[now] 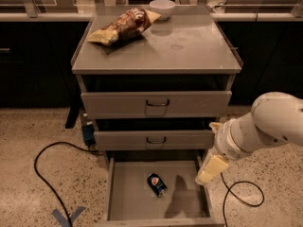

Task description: Pick pepsi can from bottom drawer and place on counter

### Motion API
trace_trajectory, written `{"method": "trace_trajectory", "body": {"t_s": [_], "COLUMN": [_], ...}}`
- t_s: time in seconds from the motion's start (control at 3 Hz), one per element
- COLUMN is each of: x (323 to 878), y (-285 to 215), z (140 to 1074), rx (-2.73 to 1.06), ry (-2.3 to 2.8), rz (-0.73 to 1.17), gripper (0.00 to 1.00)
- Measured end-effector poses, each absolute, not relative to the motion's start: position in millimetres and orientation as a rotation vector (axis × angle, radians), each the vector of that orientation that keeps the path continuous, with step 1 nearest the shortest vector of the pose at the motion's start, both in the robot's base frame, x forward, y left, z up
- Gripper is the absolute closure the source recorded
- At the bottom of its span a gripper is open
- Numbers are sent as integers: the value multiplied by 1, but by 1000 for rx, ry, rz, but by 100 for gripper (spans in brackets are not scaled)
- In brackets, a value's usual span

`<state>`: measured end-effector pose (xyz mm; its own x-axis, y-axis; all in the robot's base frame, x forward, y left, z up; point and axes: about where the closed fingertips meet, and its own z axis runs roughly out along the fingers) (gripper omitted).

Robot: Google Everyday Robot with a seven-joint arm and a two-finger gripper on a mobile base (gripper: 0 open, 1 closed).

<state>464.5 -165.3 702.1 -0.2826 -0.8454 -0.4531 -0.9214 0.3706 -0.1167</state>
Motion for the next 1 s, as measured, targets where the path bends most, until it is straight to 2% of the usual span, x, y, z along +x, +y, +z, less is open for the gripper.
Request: {"method": "trace_trajectory", "body": {"t_s": [0.33, 1.0], "x": [464, 470], "y": [-167, -140], "z": [680, 542], "rx": [-1497, -1276], "ry": [2229, 2304], "rz": [259, 443], "gripper": [0, 0]}}
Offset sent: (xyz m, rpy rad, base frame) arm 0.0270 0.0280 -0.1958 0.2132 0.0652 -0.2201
